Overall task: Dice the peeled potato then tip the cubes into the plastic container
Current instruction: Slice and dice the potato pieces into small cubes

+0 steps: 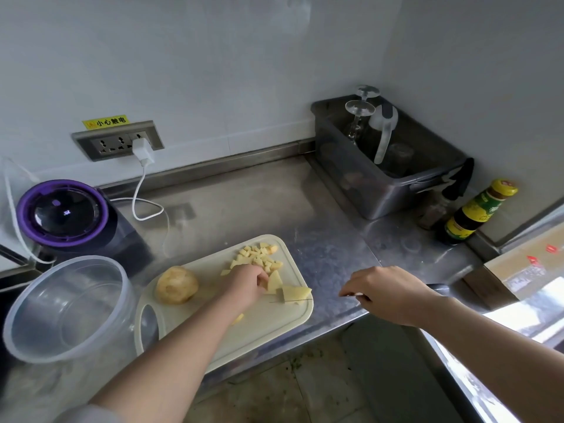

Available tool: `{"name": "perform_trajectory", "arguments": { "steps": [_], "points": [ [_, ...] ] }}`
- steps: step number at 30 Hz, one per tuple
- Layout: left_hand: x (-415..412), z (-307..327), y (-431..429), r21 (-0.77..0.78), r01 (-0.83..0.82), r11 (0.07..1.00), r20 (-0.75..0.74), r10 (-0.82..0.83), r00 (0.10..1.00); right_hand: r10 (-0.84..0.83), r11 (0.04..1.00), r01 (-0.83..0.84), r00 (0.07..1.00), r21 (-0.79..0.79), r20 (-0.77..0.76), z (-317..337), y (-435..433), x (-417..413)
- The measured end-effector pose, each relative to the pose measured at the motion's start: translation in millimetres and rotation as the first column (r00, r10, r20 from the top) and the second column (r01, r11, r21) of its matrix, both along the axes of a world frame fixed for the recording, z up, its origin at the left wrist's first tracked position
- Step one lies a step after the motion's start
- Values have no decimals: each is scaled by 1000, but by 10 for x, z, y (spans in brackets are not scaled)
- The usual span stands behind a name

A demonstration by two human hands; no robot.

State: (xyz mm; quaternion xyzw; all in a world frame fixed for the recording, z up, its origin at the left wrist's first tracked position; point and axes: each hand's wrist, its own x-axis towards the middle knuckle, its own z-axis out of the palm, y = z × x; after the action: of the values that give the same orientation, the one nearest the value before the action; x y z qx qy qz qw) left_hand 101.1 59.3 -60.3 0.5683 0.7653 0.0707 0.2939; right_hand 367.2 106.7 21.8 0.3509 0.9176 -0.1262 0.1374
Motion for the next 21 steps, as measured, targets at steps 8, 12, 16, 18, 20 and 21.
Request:
{"name": "perform_trajectory", "arguments": {
  "steps": [8, 12, 16, 18, 20, 21],
  "points": [
    [-46, 179, -55, -71, -166, 984, 425, 181, 887, -37, 999, 37, 999, -26, 7, 4, -43, -100],
    [-369, 321, -248, 1, -319, 948, 468, 281, 838, -39, 996, 40, 999, -86, 4, 3, -152, -317],
    [-605, 278, -603, 72, -408, 910, 289, 373, 882, -69, 989, 65, 997, -131, -28, -68, -273, -596],
    [-614, 239, -770, 42, -346, 937, 142, 337, 931, -76, 988, 70, 996, -135, -35, -99, -354, -754],
    [-555, 187, -881, -17, -297, 955, 115, 297, 948, -68, 989, 66, 998, -131, -10, -119, -448, -896],
    [-517, 159, -915, -29, -292, 956, 118, 293, 949, -59, 991, 60, 998, -122, 7, -125, -496, -954]
  ]
}}
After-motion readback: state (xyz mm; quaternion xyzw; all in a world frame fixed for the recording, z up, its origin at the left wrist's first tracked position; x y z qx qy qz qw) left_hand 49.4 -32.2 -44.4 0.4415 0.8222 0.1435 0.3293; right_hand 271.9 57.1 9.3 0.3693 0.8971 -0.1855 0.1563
